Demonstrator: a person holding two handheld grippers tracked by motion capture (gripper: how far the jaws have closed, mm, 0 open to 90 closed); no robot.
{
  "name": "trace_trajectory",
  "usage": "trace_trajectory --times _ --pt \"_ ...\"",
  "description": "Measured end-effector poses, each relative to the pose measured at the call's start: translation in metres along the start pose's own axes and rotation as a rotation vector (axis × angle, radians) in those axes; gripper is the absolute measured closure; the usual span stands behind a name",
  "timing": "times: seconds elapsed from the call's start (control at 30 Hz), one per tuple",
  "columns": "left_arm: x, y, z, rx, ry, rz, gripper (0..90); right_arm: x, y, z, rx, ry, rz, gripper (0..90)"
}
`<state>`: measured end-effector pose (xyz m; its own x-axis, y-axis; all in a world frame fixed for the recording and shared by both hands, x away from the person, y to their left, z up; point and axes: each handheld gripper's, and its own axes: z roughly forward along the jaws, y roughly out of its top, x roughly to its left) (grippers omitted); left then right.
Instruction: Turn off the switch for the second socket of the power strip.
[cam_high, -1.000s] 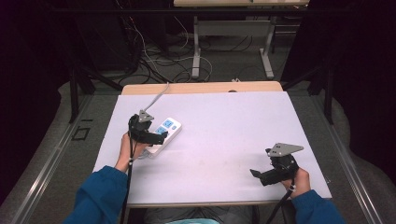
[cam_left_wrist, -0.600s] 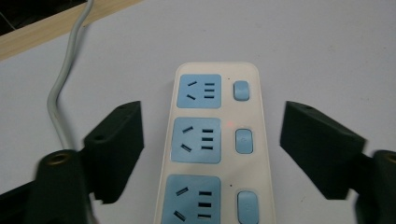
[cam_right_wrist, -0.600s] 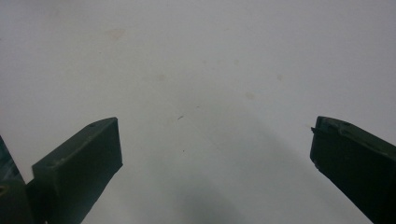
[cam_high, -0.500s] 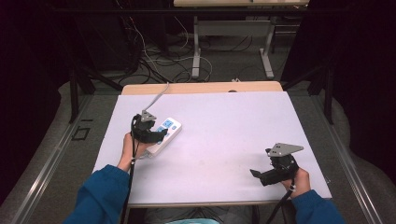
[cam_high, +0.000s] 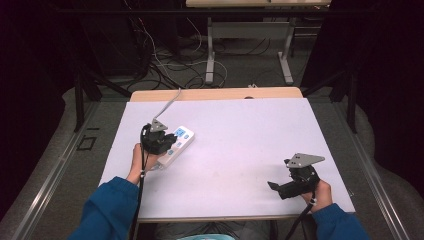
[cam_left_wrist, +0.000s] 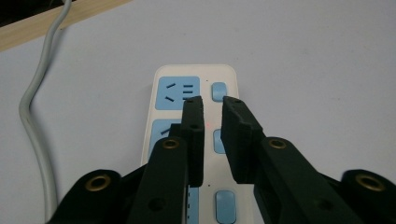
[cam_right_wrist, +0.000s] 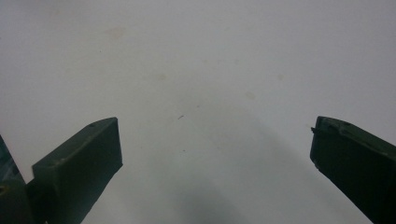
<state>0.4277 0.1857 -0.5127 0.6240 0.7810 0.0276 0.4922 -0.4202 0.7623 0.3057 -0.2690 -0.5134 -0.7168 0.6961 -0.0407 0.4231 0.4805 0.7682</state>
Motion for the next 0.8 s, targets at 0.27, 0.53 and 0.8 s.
trace_trajectory --times 0.27,0.53,0.8 --pt "0.0 -0.001 0.001 0.012 -0.018 0.004 89.6 0.0 0.0 0.0 0.0 -0.001 -0.001 1.4" --pt "-0.002 -0.003 0.007 0.036 -0.023 0.018 89.7 0.0 0.0 0.0 0.0 0.0 -0.002 1.4" --pt "-0.003 -0.004 0.011 0.058 -0.027 0.016 89.7 0.0 0.0 0.0 0.001 0.002 -0.002 1.4"
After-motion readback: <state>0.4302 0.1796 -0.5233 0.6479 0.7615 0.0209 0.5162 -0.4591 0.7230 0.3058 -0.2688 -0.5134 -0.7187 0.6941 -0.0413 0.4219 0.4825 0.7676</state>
